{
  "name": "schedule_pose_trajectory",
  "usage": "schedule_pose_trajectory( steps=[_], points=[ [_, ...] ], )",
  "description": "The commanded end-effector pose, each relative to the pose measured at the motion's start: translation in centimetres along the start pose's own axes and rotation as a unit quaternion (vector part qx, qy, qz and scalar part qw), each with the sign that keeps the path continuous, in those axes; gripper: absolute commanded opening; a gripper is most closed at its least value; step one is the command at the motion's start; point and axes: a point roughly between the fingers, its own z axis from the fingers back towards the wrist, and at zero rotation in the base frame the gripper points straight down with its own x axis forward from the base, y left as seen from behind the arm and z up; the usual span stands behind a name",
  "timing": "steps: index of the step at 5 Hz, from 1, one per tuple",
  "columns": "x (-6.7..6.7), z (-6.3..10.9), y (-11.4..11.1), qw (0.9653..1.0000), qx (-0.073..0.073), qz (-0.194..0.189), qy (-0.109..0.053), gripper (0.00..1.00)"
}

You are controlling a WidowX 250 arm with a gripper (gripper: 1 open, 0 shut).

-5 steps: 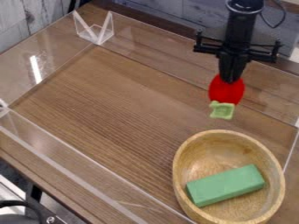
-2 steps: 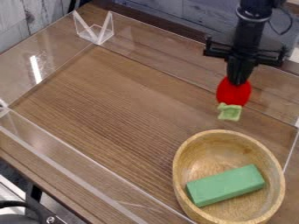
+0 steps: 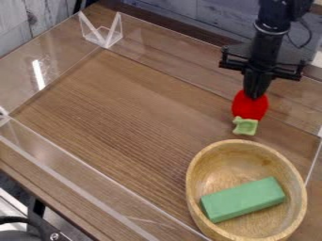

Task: Move the red object to the right side of the table

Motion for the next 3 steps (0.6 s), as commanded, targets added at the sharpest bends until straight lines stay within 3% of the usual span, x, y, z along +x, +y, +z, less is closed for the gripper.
schedule_pose_trajectory(
  steps=[1, 3],
  points=[
    [1.7, 1.3, 0.3, 0.9996, -0.011, 0.008, -0.027, 0.0],
    [2.2, 0.8, 1.6, 0.9995, -0.003, 0.019, -0.024, 0.0]
  ],
)
